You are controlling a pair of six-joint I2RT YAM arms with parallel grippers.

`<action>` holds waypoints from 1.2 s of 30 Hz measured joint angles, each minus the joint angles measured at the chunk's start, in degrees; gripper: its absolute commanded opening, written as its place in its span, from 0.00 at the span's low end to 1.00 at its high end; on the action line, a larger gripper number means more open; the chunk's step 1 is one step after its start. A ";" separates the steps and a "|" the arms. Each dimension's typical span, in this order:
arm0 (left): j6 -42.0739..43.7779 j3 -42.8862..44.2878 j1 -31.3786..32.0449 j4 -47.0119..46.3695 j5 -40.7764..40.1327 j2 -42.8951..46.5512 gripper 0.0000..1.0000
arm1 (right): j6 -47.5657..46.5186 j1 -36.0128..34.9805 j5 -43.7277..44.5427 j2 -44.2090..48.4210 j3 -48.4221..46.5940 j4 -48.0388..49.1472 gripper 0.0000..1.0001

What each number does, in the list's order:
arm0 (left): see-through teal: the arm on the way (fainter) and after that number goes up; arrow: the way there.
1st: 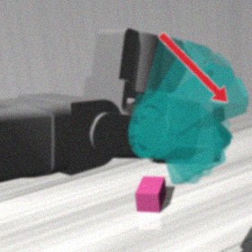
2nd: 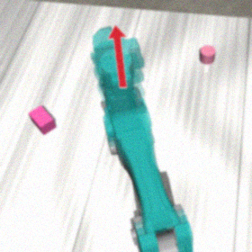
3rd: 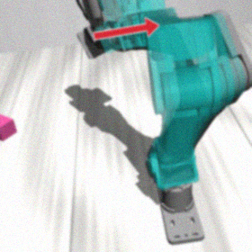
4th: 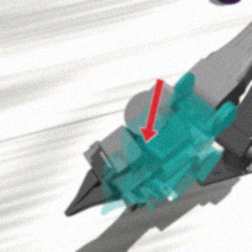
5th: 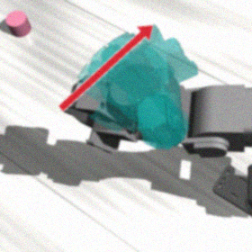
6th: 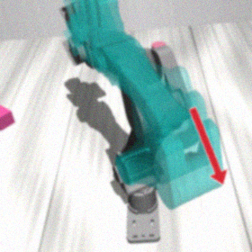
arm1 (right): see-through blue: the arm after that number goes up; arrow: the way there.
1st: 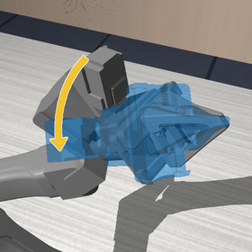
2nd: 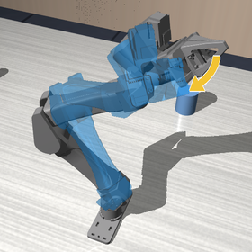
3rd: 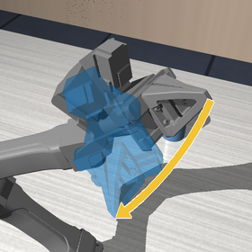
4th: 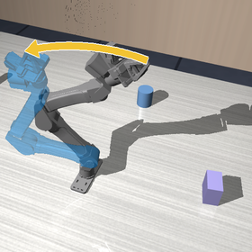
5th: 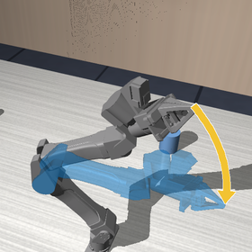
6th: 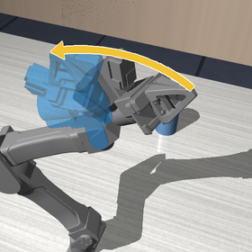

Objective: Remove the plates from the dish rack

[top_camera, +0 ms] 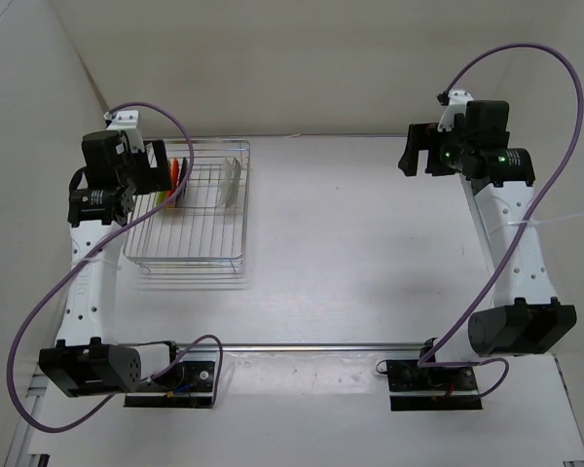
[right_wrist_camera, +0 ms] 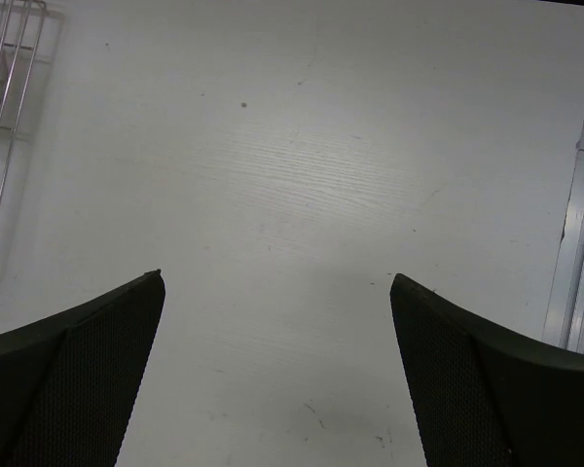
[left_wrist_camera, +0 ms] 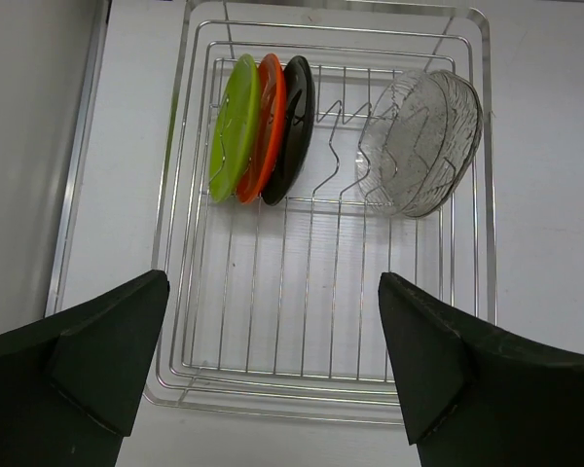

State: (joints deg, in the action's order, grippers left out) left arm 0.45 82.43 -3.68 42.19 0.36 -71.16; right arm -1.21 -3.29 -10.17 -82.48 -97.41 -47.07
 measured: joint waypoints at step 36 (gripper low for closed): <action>4.72 14.25 -7.67 -6.27 2.25 -29.35 0.95 | -5.07 -6.38 13.70 13.35 18.43 1.42 1.00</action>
State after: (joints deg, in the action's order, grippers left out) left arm 5.17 96.68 -11.35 35.92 2.61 -100.51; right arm -6.28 -9.67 3.53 -69.12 -78.98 -45.65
